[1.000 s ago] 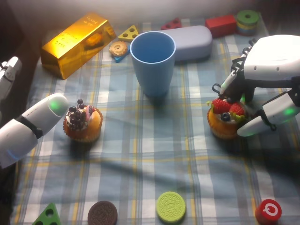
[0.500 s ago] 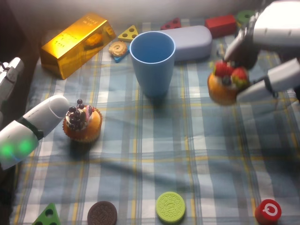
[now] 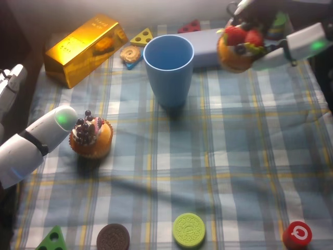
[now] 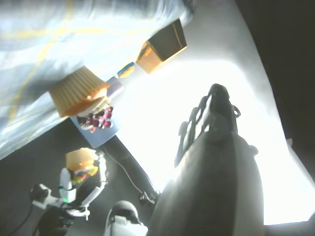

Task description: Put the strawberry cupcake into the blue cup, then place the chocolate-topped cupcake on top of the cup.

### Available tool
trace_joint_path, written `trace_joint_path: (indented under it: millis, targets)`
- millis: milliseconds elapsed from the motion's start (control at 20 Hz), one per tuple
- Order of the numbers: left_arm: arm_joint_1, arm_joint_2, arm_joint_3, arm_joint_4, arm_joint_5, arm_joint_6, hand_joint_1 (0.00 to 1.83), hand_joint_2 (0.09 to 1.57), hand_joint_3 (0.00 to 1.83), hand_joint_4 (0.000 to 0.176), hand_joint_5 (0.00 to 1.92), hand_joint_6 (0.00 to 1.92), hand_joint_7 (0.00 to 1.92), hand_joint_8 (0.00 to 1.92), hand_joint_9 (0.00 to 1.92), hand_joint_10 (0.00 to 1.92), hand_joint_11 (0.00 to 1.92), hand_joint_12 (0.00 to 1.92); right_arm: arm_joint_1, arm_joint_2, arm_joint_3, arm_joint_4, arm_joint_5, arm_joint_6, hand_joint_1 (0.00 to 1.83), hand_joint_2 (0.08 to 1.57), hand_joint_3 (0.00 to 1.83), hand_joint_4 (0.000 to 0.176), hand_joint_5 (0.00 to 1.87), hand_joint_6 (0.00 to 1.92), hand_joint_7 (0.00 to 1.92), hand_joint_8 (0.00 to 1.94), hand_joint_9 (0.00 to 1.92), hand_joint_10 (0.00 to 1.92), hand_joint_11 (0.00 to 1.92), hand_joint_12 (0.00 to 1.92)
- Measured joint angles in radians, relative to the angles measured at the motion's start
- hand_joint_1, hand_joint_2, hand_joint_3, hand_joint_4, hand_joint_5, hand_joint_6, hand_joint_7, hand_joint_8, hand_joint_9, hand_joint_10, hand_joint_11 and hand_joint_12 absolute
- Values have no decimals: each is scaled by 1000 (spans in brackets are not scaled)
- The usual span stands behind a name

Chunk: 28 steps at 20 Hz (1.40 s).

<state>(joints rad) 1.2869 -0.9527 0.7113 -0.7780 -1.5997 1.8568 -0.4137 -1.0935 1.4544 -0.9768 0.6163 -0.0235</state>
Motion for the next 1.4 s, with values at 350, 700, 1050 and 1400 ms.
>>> trace_joint_path:
  millis: [350,700,1050,1400]
  targets:
    - [0,-4,2,3,14,0,3,833,3,1,131,3,79,4,0,0,0,0,55,-85,71,-5,6,1,1022,1157,1,60,899,1106,1210,6,1316,23,876,1135]
    - [0,-4,5,6,21,0,13,832,2,15,115,4,65,4,0,0,0,0,102,-134,116,-5,9,1,846,1113,0,0,954,375,1261,2,1380,25,903,1256]
    - [0,-4,11,7,30,0,0,823,0,21,124,2,84,5,0,0,0,0,118,-197,141,-7,16,1,789,1094,0,0,1036,5,1254,9,1107,660,810,1351]
    - [0,-5,11,13,36,0,1,819,0,22,122,0,87,3,0,0,0,0,118,-224,147,-8,19,1,712,1087,0,0,1170,4,1318,236,948,1245,761,1631]
